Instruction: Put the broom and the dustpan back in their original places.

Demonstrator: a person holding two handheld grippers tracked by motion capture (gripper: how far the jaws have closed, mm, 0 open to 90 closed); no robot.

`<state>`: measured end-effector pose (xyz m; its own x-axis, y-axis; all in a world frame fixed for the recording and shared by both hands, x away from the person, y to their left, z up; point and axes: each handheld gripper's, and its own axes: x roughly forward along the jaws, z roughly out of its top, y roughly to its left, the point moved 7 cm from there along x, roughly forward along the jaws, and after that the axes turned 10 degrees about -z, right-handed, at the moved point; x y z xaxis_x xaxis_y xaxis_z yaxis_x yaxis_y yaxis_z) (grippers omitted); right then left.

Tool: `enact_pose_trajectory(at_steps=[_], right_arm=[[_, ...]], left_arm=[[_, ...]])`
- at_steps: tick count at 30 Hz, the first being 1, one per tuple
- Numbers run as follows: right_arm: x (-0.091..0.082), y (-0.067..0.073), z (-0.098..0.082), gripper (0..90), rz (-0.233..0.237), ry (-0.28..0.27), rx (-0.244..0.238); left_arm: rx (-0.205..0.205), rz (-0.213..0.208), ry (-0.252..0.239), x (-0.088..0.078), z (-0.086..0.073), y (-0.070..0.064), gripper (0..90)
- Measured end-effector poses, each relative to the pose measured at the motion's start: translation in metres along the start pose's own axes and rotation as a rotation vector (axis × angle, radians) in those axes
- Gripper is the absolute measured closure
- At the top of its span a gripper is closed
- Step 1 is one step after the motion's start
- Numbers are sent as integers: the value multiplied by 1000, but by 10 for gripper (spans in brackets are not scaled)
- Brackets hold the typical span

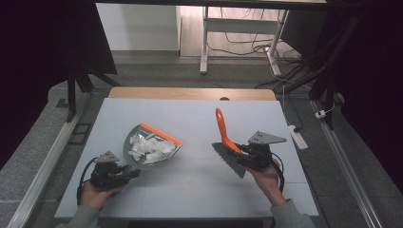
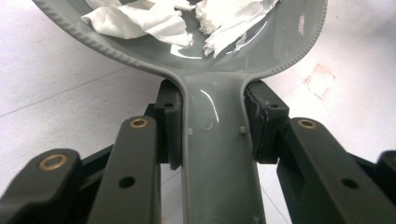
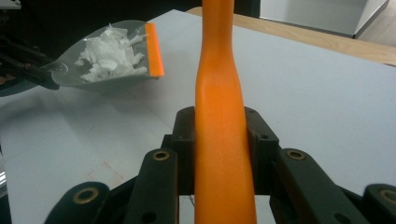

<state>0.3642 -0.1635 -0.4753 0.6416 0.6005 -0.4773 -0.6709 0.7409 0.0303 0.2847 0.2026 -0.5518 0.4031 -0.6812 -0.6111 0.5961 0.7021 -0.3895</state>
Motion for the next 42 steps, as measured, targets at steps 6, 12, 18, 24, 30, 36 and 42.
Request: enact_pose_trajectory(at_steps=[6, 12, 18, 24, 30, 36, 42], right_arm=[[-5, -4, -10, 702, -5, 18, 12], [-9, -8, -17, 702, -12, 24, 19], [-16, -14, -22, 702, -19, 29, 38], [-20, -19, -29, 703, -28, 45, 51], [-22, -18, -33, 702, -7, 50, 78], [-22, -15, -37, 703, 6, 61, 85], [-20, -9, -38, 702, 20, 68, 79]], left_arm=[[-55, 35, -16, 5, -1, 2, 618], [-97, 70, -21, 10, -1, 4, 618], [-140, 104, -37, 14, 0, 7, 618], [-188, 135, -57, 18, -1, 10, 619], [-236, 177, -72, 22, -3, 15, 618], [-313, 227, -95, 24, -3, 22, 618], [-349, 250, -107, 29, -4, 25, 618]])
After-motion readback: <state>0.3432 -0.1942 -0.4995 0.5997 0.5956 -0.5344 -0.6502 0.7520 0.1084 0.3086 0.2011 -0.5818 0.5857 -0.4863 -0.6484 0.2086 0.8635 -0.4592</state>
